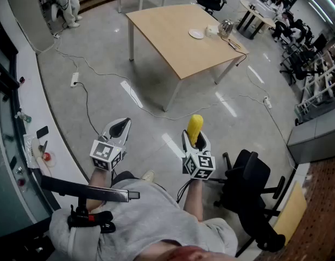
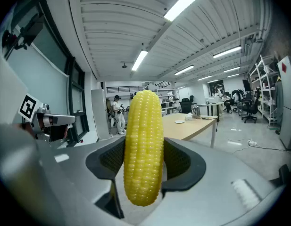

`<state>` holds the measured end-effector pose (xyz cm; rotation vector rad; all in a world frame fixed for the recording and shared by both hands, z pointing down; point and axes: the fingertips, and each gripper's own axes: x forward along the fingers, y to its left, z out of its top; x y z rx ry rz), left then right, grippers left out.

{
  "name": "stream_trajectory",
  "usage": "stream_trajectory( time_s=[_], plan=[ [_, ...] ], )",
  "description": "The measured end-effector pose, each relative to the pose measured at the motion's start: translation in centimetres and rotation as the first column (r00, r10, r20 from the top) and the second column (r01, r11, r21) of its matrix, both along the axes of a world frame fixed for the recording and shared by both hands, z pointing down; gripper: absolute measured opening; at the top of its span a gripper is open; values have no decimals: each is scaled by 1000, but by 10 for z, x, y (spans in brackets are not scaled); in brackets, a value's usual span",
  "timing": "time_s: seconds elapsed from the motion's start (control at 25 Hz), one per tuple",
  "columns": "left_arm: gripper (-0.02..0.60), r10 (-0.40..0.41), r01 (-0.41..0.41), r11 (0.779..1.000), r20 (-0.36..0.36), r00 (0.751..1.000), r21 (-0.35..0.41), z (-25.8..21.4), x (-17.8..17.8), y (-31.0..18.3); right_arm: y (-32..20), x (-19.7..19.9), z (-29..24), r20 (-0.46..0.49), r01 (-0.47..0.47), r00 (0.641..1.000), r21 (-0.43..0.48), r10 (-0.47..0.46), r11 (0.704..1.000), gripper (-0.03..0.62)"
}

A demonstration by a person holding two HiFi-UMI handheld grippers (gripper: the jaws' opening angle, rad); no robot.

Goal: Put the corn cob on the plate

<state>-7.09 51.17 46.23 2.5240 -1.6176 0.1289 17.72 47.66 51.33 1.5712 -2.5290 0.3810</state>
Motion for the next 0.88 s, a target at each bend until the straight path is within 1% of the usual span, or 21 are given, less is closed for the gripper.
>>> stream_trajectory(
  time_s=[0.2,0.44,0.68,0.88],
  plan=[
    [20,-17,17,1000,9,1000,9,6,-11,-3,-8,-10,-1,15,20,1000,9,-20,1000,249],
    [20,-56,55,998,19,998,22,-5,-8,-2,-14,-6,-3,41,48,998,12,-49,999,250],
    [20,-92,91,995,26,995,26,-11,-21,-5,-27,-21,-9,44,76,996,27,-77,997,249],
    [20,-104,103,994,39,994,21,-1,-16,-11,-35,-16,-2,50,94,994,18,-95,995,249]
  ],
)
